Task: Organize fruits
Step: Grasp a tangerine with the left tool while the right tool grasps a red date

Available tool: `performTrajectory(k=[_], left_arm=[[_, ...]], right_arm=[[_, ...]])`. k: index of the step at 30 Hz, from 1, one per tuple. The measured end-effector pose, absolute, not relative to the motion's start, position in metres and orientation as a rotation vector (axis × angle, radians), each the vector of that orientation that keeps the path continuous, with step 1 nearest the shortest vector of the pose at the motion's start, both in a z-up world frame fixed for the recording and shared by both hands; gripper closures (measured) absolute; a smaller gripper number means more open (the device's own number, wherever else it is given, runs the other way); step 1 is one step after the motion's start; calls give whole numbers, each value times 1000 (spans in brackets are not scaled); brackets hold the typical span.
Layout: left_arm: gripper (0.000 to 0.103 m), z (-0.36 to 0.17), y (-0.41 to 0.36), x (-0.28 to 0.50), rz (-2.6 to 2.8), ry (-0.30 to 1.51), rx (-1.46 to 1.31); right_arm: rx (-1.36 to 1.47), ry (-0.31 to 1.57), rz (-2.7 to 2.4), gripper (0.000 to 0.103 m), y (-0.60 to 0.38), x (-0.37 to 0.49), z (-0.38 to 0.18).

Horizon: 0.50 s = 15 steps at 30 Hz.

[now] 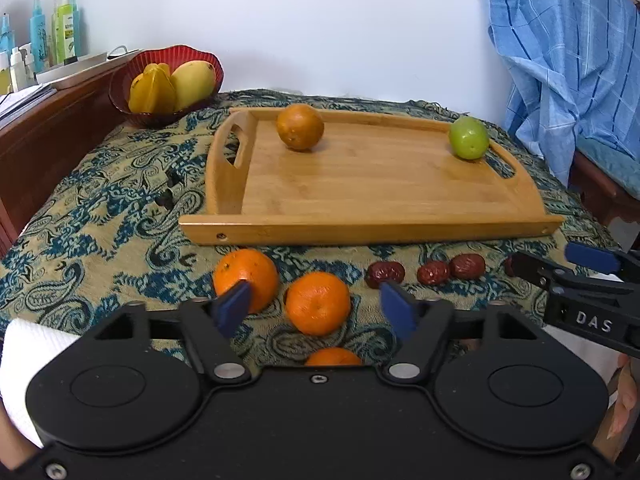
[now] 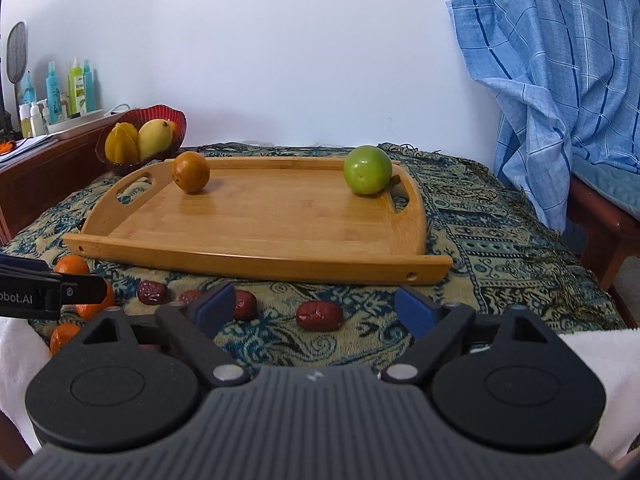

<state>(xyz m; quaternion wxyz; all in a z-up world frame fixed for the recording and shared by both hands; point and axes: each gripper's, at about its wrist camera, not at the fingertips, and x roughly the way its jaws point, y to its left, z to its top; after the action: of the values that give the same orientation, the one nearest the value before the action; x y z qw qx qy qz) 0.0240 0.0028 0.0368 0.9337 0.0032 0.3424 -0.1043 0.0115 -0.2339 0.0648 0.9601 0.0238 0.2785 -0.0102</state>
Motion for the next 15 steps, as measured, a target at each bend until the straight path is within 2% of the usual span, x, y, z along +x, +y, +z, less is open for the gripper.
performTrajectory(k=[3, 5, 12, 15], left_arm=[[53, 35, 1, 25, -216, 705, 16], [55, 34, 0, 26, -222, 714, 14], [59, 27, 1, 28, -229, 742, -2], [60, 25, 2, 29, -228, 748, -6]], right_arm=[[45, 580, -30, 30, -233, 13, 62], [42, 592, -31, 38, -231, 14, 60], [25, 608, -26, 40, -227, 18, 57], [25, 618, -27, 46, -227, 21, 54]])
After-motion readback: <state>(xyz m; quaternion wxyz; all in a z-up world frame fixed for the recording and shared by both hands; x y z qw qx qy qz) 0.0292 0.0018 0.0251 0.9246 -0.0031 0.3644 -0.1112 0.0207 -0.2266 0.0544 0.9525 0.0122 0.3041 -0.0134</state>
